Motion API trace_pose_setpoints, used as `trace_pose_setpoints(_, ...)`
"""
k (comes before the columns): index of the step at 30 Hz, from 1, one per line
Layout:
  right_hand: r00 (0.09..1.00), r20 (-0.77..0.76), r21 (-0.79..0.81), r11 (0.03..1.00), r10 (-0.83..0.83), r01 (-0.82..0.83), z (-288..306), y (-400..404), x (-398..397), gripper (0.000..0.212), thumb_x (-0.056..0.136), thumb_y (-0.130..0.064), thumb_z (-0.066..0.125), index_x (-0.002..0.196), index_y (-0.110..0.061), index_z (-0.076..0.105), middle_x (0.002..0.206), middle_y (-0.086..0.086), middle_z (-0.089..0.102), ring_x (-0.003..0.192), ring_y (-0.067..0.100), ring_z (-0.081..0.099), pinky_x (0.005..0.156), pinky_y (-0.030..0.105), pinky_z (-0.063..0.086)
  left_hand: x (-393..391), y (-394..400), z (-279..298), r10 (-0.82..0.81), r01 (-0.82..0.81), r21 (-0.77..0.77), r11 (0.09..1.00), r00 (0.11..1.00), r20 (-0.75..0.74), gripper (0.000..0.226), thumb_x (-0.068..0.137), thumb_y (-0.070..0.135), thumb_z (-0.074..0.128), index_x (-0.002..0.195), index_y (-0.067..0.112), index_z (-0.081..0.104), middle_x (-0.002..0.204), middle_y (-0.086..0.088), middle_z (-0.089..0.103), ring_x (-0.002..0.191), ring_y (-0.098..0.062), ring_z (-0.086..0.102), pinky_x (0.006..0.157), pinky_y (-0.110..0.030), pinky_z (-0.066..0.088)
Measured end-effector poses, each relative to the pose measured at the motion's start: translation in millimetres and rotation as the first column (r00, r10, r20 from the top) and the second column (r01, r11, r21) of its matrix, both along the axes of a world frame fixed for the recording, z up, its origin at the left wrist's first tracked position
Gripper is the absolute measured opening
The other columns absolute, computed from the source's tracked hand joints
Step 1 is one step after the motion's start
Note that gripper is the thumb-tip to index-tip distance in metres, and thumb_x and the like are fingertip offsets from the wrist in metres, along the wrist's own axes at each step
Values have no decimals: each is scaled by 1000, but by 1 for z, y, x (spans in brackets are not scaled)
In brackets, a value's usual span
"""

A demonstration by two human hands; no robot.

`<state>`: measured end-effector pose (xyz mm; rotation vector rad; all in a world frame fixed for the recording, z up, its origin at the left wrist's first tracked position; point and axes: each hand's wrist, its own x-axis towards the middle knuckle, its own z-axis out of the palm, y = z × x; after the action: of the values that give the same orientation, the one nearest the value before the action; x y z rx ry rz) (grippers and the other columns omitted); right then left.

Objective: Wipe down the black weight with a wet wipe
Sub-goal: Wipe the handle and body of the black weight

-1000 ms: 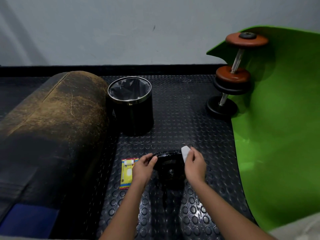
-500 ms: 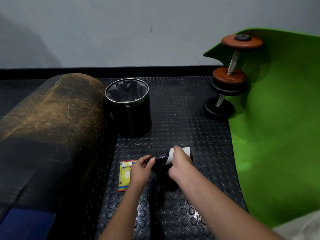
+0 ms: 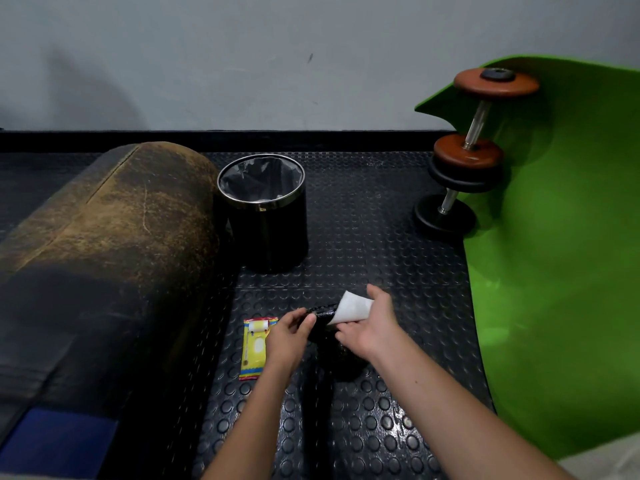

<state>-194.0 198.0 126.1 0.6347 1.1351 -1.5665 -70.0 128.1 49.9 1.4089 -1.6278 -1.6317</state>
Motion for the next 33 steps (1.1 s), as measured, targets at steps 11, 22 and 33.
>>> trace_pose_setpoints(11,991,55,73,990,-124,120,-4,24,-36,56,85,-43,60,123,-3,51,115,21,63,105,44,63,99,60,44,1,2,4,-14,14,2,1000,1000,2,42,88,31,65,127,15,59,121,1,65,111,-11,60,96,-22,45)
trace_pose_setpoints(22,999,49,26,999,23,-25,13,2,-7,77,77,-47,65,131,3,40,129,29,53,129,51,45,113,57,28,1,1,2,-10,10,-5,1000,999,36,39,88,34,65,124,19,61,118,1,67,108,-11,61,100,-29,46)
trace_pose_setpoints(33,998,25,9,998,-59,59,9,7,-15,57,79,-42,63,119,-2,55,111,25,66,101,48,64,93,61,47,1,1,4,-3,3,4,1000,1000,20,40,87,32,66,124,18,61,118,1,66,108,-10,61,98,-26,47)
